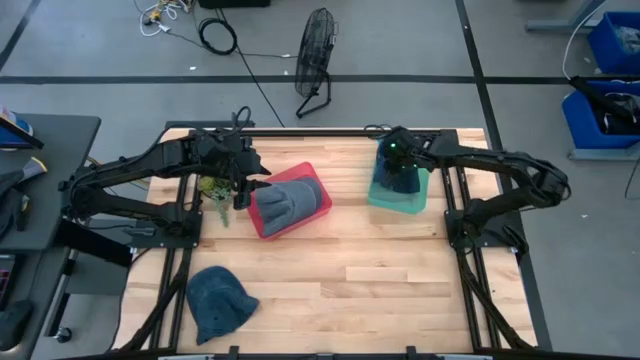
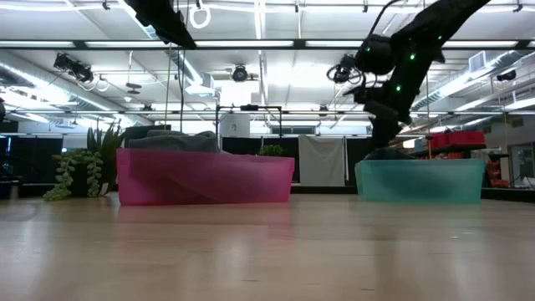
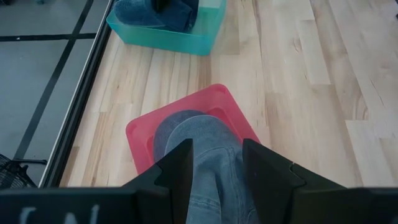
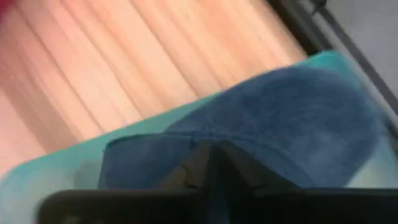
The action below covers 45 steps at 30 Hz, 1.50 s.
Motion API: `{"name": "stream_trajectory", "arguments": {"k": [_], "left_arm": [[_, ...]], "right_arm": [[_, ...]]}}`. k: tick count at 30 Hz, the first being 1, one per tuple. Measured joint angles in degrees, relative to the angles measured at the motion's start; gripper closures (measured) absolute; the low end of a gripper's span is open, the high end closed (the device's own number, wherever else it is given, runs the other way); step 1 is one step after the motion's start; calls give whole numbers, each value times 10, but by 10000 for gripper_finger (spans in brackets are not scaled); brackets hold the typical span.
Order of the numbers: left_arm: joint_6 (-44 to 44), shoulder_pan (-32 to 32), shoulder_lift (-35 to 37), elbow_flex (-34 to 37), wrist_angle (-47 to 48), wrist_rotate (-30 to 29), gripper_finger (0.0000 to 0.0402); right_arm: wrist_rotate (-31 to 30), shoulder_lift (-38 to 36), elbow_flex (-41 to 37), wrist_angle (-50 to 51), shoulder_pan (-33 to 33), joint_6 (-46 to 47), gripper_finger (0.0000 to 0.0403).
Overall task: Pick & Place hat
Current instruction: Put the top blue cap into the green bin, then put the blue cap into the green bin
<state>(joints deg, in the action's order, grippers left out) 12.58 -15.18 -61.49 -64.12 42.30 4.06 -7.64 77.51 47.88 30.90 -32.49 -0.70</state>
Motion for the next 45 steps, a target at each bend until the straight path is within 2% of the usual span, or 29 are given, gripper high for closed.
{"name": "stream_trajectory", "arguments": {"k": [2, 6, 8, 13, 18, 20, 22, 25, 29, 32, 35, 38, 42, 45], "left_arm": [[0, 0, 0, 0, 0, 0, 259], [0, 0, 0, 0, 0, 0, 259], [0, 0, 0, 0, 0, 0, 259], [0, 0, 0, 0, 0, 0, 259], [-8, 0, 0, 0, 0, 5, 259], [-24, 0, 0, 0, 1, 30, 259], [-30, 3, 0, 0, 17, 80, 259], [-39, 25, 0, 0, 46, 137, 259], [-133, 87, 0, 0, 113, 126, 261], [-218, 161, -6, 0, 196, 79, 269], [-320, 242, -26, 0, 269, 62, 280], [-444, 331, -49, 0, 285, 45, 288], [-559, 442, -92, 0, 275, -11, 291], [-636, 496, -128, 0, 270, -4, 281]], "right_arm": [[-19, 21, 0, 2, 0, 9, 393], [-99, 36, 0, 39, 0, 49, 388], [-113, 34, 0, 55, 0, 58, 392], [-97, 12, 1, 66, 8, 63, 396], [-42, -26, 49, 73, 40, 65, 399], [-32, -41, 74, 76, 62, 64, 400], [-31, -54, 98, 77, 96, 63, 400], [-49, -66, 124, 97, 146, 77, 401], [-95, -71, 138, 162, 198, 144, 401], [-98, -69, 138, 218, 221, 201, 400], [-99, -64, 137, 253, 235, 240, 399], [-99, -64, 137, 257, 244, 259, 398], [-99, -64, 137, 247, 247, 262, 398], [-88, -64, 137, 245, 247, 275, 397]]}}
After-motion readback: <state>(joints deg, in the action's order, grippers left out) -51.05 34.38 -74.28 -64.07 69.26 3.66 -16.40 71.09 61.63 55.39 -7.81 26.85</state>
